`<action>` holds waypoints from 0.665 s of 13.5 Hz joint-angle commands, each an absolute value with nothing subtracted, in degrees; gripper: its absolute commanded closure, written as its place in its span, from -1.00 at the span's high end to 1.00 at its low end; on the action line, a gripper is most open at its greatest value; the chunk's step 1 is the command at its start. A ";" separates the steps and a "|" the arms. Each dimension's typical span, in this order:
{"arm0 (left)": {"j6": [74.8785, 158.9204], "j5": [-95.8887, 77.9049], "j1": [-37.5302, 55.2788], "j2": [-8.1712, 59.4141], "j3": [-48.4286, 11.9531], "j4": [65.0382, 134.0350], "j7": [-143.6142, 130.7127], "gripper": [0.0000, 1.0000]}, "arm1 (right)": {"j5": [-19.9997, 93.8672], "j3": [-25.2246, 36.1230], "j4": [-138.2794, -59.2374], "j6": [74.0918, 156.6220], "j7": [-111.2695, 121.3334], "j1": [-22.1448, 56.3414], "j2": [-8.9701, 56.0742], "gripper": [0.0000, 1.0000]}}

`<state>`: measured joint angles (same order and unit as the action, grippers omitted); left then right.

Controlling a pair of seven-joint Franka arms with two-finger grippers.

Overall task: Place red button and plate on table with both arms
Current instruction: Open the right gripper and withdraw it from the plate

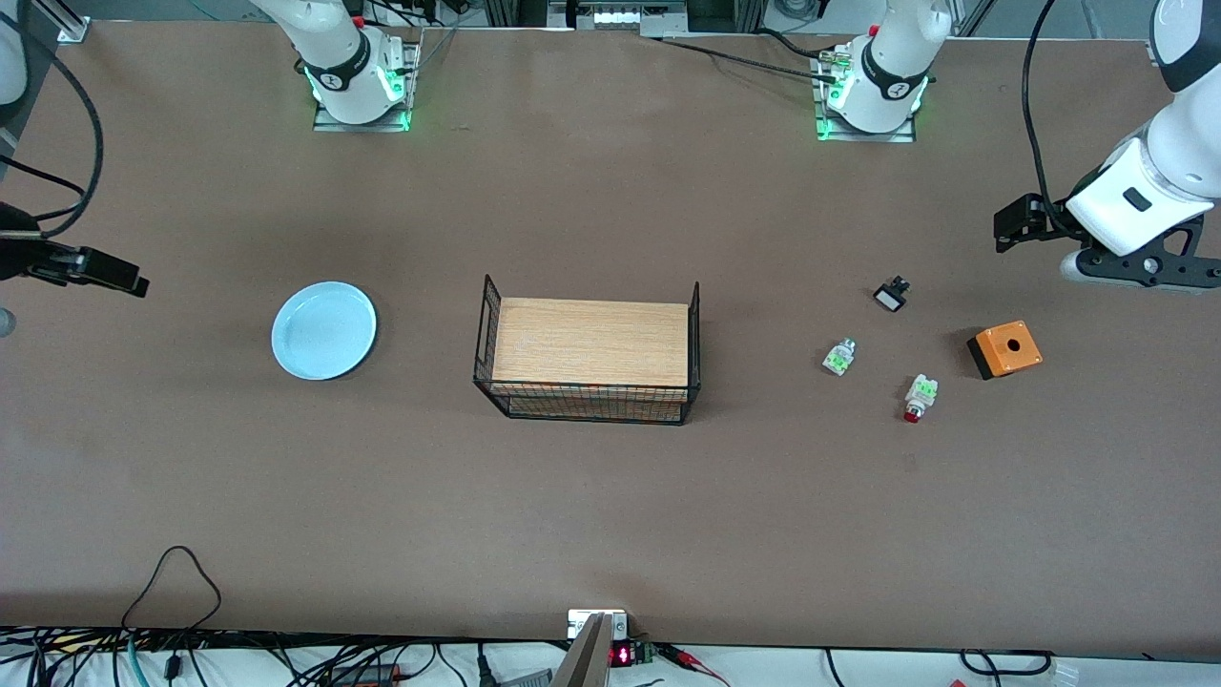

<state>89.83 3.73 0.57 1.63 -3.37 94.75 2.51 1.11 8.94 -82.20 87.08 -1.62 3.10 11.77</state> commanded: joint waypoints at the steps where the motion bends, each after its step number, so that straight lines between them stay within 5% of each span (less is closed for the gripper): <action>1: 89.91 5.27 0.62 1.23 -3.17 94.31 2.45 1.00 | 0.62 8.35 -86.72 88.04 -0.09 3.34 8.02 1.00; 9: 89.65 5.45 0.61 1.41 -3.07 94.31 2.03 1.00 | 0.88 8.00 -90.79 89.47 -0.18 3.60 3.16 1.00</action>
<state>89.89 3.91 0.51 1.63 -3.02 94.71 2.51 1.12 8.23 -89.46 89.62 -1.10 3.46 4.45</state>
